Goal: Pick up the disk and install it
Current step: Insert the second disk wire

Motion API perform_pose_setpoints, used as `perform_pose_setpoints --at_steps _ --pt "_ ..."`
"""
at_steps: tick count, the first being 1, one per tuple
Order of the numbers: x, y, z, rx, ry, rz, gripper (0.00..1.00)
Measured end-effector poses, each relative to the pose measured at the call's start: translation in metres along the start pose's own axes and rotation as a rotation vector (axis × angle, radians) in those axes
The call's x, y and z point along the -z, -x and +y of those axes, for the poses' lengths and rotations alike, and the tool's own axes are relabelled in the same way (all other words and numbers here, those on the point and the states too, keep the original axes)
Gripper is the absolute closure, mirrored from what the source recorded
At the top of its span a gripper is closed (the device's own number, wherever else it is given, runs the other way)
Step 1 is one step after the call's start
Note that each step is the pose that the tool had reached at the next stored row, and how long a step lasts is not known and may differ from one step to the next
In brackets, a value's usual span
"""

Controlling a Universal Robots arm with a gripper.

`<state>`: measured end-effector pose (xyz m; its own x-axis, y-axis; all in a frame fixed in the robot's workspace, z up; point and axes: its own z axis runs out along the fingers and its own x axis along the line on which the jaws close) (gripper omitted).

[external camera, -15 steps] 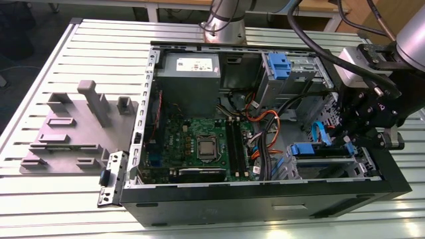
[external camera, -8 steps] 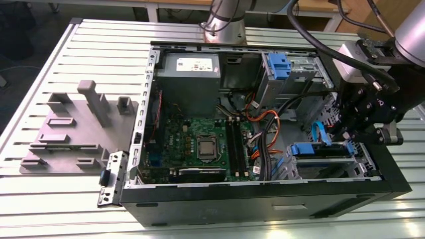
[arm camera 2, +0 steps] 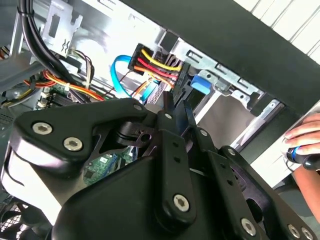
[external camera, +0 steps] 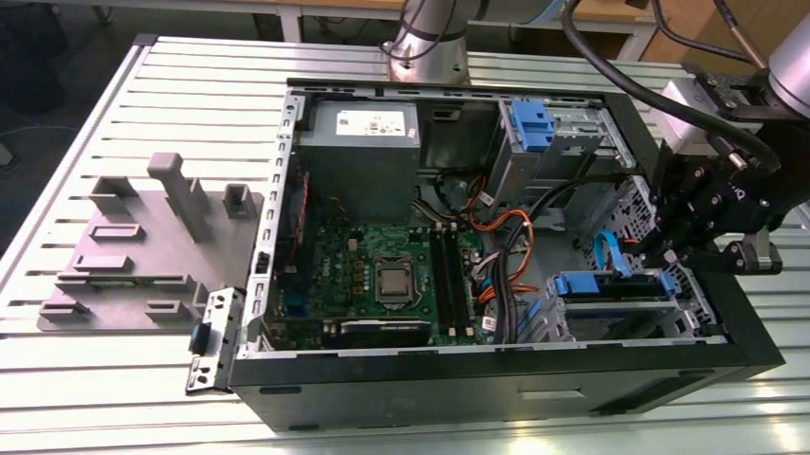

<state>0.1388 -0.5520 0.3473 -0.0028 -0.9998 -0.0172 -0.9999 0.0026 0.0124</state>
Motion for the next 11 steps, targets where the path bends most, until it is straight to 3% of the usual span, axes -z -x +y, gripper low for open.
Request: perform_pose_setpoints --at_steps 11 --pt "-0.0013 0.0007 -0.0097 0.0 0.0001 -0.0009 0.77"
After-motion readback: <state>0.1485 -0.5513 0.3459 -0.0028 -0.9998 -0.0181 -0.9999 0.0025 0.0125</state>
